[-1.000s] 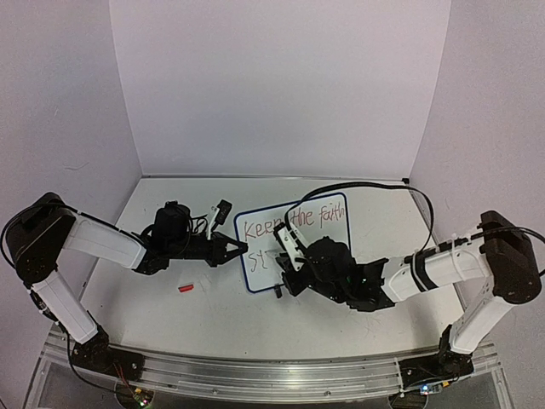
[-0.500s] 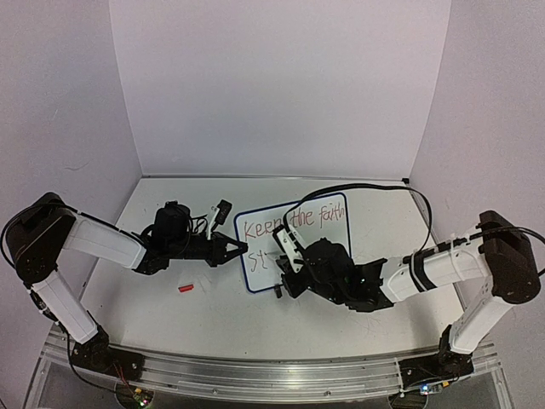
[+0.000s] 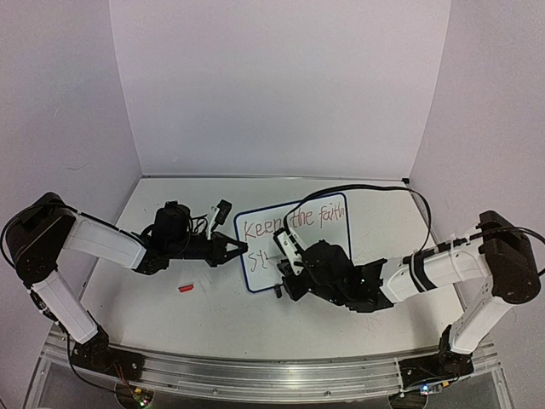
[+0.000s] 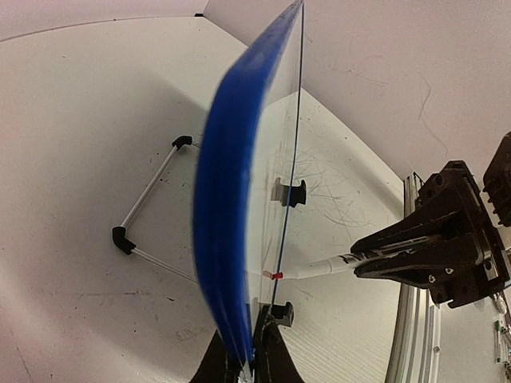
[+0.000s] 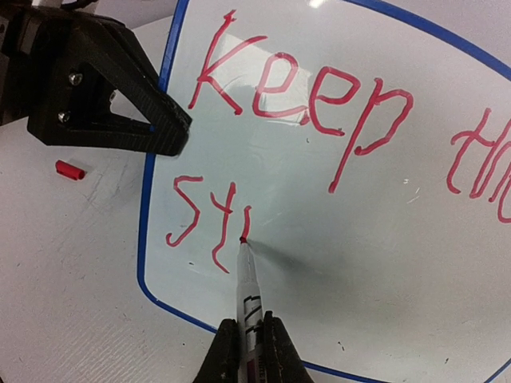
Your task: Write a sentence on the whiteboard
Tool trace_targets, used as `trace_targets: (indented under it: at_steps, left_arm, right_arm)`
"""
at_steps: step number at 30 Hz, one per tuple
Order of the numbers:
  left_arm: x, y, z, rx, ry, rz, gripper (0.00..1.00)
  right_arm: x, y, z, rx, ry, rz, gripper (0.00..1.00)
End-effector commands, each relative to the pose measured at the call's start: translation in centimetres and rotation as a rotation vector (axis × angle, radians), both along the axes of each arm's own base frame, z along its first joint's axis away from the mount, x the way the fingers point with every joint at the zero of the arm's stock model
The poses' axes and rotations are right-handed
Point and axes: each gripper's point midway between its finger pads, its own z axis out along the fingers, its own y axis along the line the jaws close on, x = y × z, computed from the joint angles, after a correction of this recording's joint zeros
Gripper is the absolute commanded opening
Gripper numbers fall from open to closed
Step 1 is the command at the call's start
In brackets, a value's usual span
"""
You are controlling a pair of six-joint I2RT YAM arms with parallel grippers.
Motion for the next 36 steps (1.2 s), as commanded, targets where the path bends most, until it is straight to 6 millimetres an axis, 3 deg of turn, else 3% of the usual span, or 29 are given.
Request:
trace_targets:
  at_steps: [1, 13, 27, 36]
  left_arm:
    - [3.4, 2.7, -2.9, 0.150, -0.027, 0.190, 0.00]
    - [3.4, 2.8, -3.0, 0.154, -0.026, 0.191, 0.00]
    - [3.3, 2.8, -3.0, 0.154, -0.024, 0.188, 0.00]
    - [3.3, 2.8, -3.1, 0.155, -0.023, 0.186, 0.00]
  right_arm:
    - [-0.3, -0.9, -1.6, -0.032, 0.041, -0.016, 0.00]
    - [-0.4, -0.8, -1.7, -0.029, 0.047, -0.015, 0.00]
    - [0.9, -0.7, 0.7, 0.030, -0.023, -0.070, 0.00]
    - [1.3, -0.5, 1.2, 0.046, -0.032, -0.071, 0.00]
